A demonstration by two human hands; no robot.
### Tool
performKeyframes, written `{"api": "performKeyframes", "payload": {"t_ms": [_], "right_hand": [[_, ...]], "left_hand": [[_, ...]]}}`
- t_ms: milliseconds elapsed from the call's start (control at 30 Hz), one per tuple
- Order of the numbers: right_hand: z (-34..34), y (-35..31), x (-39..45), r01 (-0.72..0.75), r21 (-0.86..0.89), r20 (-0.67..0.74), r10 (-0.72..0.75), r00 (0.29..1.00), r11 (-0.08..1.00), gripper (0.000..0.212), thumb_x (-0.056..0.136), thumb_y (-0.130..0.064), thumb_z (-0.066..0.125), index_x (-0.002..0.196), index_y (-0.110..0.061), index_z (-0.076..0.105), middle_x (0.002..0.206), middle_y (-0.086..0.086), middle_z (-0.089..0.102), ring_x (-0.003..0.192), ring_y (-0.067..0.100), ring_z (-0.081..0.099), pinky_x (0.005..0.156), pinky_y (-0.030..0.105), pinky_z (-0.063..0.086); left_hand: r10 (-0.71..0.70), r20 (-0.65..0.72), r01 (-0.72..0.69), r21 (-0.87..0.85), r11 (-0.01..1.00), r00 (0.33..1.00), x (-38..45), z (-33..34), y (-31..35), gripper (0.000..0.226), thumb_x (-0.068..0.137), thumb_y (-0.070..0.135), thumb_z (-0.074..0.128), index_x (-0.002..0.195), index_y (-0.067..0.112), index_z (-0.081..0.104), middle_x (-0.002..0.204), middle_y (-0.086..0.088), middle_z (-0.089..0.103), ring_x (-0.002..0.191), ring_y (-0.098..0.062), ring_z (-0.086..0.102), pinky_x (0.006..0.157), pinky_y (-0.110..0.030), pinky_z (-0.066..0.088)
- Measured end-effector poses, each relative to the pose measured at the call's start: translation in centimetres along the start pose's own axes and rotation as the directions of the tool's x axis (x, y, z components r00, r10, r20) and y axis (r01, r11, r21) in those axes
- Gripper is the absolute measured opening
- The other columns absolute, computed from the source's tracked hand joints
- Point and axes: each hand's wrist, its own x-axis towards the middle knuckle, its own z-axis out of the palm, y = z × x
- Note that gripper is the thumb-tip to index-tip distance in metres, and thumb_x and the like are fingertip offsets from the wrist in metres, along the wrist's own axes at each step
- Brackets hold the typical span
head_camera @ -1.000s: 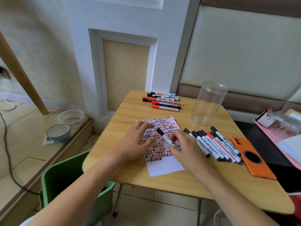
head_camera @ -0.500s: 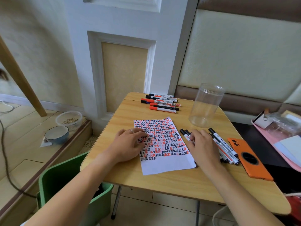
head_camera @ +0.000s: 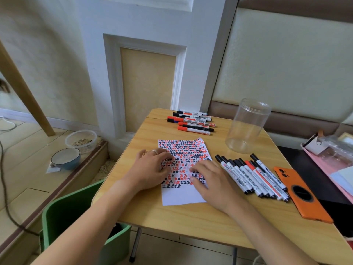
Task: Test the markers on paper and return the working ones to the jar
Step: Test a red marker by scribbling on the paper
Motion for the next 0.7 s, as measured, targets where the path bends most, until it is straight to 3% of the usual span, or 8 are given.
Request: {"api": "performKeyframes", "payload": {"t_ms": [100, 300, 433, 533, 700], "right_hand": [[0.7, -0.5, 0.5, -0.017, 0.03, -0.05, 0.018, 0.999, 0.999, 0.023, 0.102, -0.041, 0.054, 0.119, -0.028, 0.064, 0.119, -0.017, 0.055, 0.116, 0.007, 0.048, 0.095, 0.03, 0.045], [0.8, 0.4, 2.3, -0.039, 0.065, -0.02, 0.04, 0.999, 0.997, 0.021, 0.101, -0.044, 0.054, 0.114, -0.03, 0.063, 0.114, -0.018, 0.056, 0.111, 0.005, 0.051, 0.092, 0.031, 0.049], [0.5, 1.8, 5.2, -0.102, 0.152, -0.087, 0.116, 0.989, 0.983, 0.01, 0.101, -0.025, 0.06, 0.106, -0.021, 0.067, 0.103, -0.01, 0.06, 0.097, 0.009, 0.058, 0.085, 0.035, 0.054], [0.3, 3.2, 8.7, -0.122, 0.096, -0.168, 0.137, 0.976, 0.988, 0.007, 0.099, -0.018, 0.062, 0.1, -0.018, 0.068, 0.097, -0.006, 0.064, 0.087, 0.011, 0.06, 0.076, 0.033, 0.055], [0.7, 4.9, 15.0, -0.165, 0.007, -0.25, 0.161, 0.955, 0.986, 0.015, 0.1, -0.015, 0.058, 0.105, -0.014, 0.073, 0.101, -0.001, 0.07, 0.095, 0.017, 0.062, 0.079, 0.031, 0.053]], "left_hand": [[-0.017, -0.024, 0.017, 0.027, 0.999, 1.0, 0.6, 0.2, -0.2, 0.045, 0.101, 0.05, 0.047, 0.145, 0.039, 0.048, 0.158, 0.011, 0.039, 0.142, -0.012, 0.039, 0.124, -0.053, 0.007], [-0.042, -0.02, 0.044, 0.079, 0.996, 0.999, 1.9, 0.2, -1.0, 0.048, 0.102, 0.055, 0.042, 0.147, 0.039, 0.045, 0.159, 0.011, 0.038, 0.147, -0.013, 0.033, 0.124, -0.056, 0.009], [-0.045, -0.035, 0.048, 0.08, 0.996, 0.998, 2.6, 0.3, -1.2, 0.046, 0.101, 0.057, 0.042, 0.143, 0.038, 0.048, 0.156, 0.009, 0.041, 0.145, -0.014, 0.035, 0.123, -0.053, 0.011], [-0.048, -0.044, 0.051, 0.068, 0.996, 0.998, 3.1, 0.2, -1.4, 0.046, 0.101, 0.057, 0.042, 0.142, 0.037, 0.047, 0.155, 0.008, 0.041, 0.144, -0.015, 0.035, 0.123, -0.051, 0.012], [-0.048, -0.048, 0.051, 0.052, 0.997, 0.998, 3.5, 0.5, -1.7, 0.045, 0.101, 0.057, 0.04, 0.142, 0.038, 0.045, 0.155, 0.007, 0.039, 0.145, -0.016, 0.033, 0.123, -0.048, 0.012]]}}
